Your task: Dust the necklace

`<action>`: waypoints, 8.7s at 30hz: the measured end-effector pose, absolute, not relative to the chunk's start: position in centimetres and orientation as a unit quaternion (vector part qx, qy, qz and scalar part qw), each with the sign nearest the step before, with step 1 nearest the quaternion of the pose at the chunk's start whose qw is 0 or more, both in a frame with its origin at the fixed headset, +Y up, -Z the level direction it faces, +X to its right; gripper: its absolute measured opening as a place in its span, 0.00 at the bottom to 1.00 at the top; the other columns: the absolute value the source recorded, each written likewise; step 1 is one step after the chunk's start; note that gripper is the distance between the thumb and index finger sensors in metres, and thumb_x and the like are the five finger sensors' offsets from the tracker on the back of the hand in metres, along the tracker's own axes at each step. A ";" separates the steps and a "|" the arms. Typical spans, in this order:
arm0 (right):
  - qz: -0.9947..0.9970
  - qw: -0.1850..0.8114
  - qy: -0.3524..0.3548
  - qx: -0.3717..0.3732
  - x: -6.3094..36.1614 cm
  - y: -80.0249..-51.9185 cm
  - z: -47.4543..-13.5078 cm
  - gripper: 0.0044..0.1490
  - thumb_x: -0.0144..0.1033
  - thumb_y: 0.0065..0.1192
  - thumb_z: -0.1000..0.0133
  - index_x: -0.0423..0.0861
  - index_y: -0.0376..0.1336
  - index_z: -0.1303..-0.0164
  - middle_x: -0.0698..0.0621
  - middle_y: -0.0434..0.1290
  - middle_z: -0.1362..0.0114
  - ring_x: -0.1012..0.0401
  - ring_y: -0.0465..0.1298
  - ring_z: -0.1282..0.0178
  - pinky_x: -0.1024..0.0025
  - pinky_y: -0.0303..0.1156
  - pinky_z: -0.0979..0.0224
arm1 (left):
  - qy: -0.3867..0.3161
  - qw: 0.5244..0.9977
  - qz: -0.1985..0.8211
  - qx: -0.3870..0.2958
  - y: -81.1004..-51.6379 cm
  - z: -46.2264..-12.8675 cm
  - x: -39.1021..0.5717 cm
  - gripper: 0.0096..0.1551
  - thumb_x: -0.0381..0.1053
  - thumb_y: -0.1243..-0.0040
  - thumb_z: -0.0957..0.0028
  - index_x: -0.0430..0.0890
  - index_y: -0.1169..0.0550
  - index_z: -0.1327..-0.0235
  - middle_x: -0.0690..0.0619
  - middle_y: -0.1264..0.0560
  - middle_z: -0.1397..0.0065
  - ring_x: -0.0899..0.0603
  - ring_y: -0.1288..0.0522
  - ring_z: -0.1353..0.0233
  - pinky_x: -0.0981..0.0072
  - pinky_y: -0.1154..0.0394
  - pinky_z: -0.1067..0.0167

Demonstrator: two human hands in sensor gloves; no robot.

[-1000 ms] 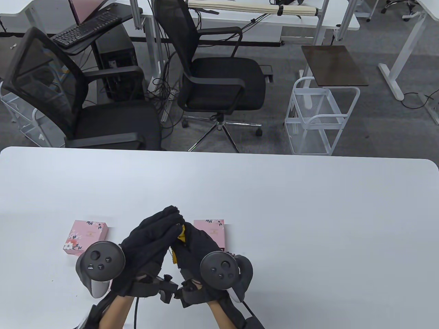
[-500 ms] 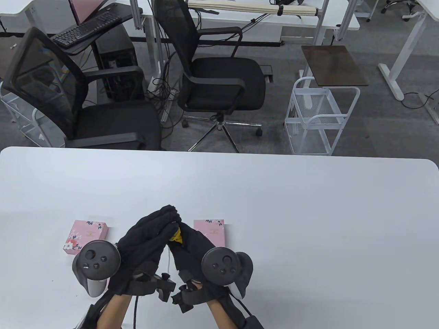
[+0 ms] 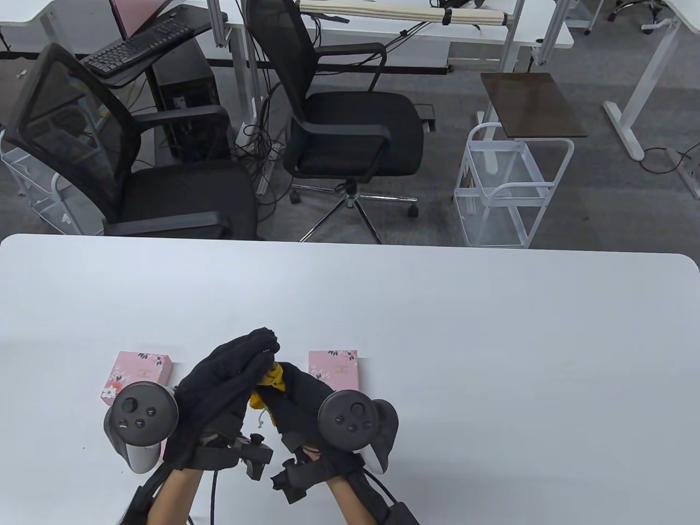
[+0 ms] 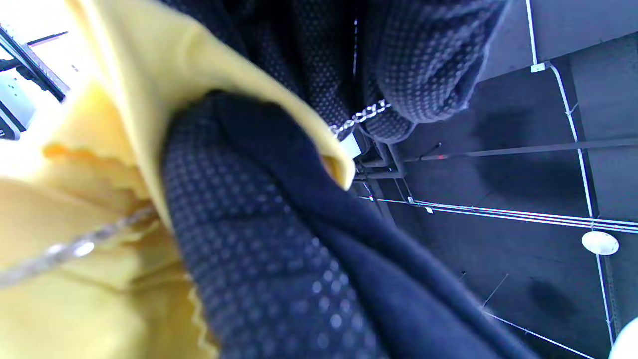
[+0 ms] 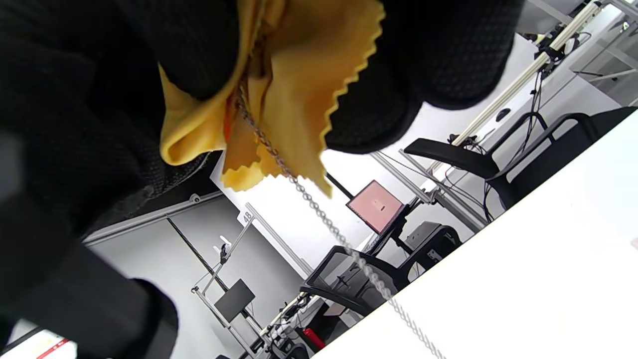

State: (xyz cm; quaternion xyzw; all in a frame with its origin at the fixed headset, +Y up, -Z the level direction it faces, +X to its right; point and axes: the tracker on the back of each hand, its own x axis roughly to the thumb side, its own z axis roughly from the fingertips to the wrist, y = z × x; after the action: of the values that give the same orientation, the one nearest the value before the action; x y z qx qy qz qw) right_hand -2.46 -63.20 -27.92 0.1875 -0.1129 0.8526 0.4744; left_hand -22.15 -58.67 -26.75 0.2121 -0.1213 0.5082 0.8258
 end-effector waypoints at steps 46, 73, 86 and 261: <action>0.902 0.375 0.070 0.204 -6.5 -70.5 -29.3 0.26 0.40 0.62 0.32 0.39 0.65 0.29 0.39 0.79 0.37 0.45 0.80 0.46 0.48 0.75 0.38 | -0.142 0.770 0.567 0.257 -56.6 -25.3 -25.6 0.18 0.58 0.31 0.43 0.57 0.14 0.42 0.54 0.14 0.36 0.46 0.18 0.38 0.54 0.20 0.42; 0.923 0.304 0.091 0.219 -7.6 -70.3 -28.6 0.27 0.37 0.66 0.33 0.34 0.65 0.30 0.38 0.79 0.39 0.45 0.81 0.48 0.48 0.76 0.38 | -0.114 0.755 0.574 0.298 -56.2 -24.7 -27.0 0.18 0.58 0.32 0.43 0.57 0.14 0.42 0.54 0.14 0.36 0.48 0.17 0.38 0.56 0.20 0.43; 0.937 0.208 0.112 0.259 -9.2 -71.0 -27.7 0.27 0.42 0.65 0.33 0.36 0.66 0.31 0.40 0.80 0.41 0.46 0.81 0.49 0.49 0.75 0.39 | -0.102 0.743 0.597 0.285 -56.0 -24.6 -29.4 0.19 0.59 0.32 0.42 0.57 0.14 0.42 0.54 0.14 0.36 0.47 0.17 0.39 0.55 0.20 0.43; 0.893 0.349 -0.189 0.214 4.1 -58.2 -27.2 0.22 0.41 0.58 0.30 0.48 0.66 0.27 0.35 0.69 0.25 0.38 0.71 0.32 0.41 0.66 0.28 | -0.182 0.862 0.470 0.048 -60.8 -27.9 -18.6 0.20 0.58 0.31 0.42 0.50 0.12 0.45 0.51 0.09 0.49 0.48 0.13 0.50 0.57 0.16 0.54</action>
State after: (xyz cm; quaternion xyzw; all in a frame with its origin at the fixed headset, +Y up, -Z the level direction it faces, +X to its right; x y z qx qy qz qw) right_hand 4.14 -58.17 -27.24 0.2142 -0.1886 0.8927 0.3488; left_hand -18.60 -60.81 -27.95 0.0485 -0.1822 0.4704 0.8621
